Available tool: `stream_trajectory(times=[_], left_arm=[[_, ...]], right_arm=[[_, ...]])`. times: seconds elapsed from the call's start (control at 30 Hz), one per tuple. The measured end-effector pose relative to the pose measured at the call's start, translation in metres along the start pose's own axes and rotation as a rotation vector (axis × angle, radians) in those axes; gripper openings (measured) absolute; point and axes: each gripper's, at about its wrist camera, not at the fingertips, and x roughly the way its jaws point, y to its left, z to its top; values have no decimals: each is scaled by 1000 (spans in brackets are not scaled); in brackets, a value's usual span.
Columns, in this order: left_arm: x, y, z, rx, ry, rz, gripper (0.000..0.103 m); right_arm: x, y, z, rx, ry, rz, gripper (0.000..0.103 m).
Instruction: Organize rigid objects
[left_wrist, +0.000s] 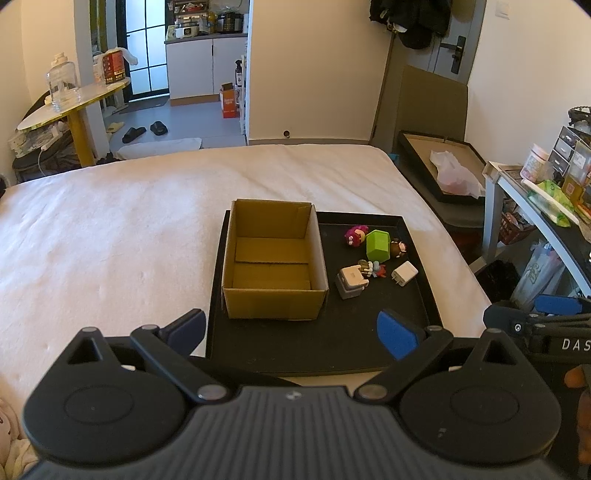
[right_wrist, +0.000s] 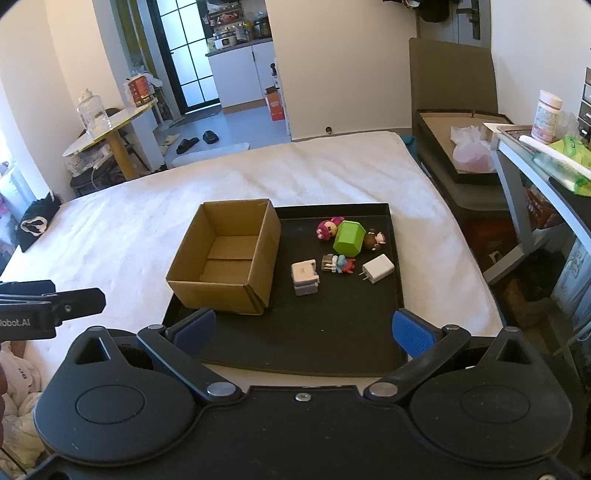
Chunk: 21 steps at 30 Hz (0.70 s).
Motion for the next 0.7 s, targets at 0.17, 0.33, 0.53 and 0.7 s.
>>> stream_trajectory(times=[0.17, 0.33, 0.53, 0.7], left_arm=[[0, 0, 0, 1, 0, 1, 99], [2, 2, 0, 0, 2, 2, 99], [6, 6, 2, -7, 5, 6, 99], [14, 11, 3, -14, 9, 13, 99]], right_arm=[[1, 1, -1, 0, -2, -7, 103], [3, 3, -2, 0, 6, -11, 103], [7, 3, -2, 6, 10, -12, 103], [11, 2, -2, 6, 14, -10, 103]])
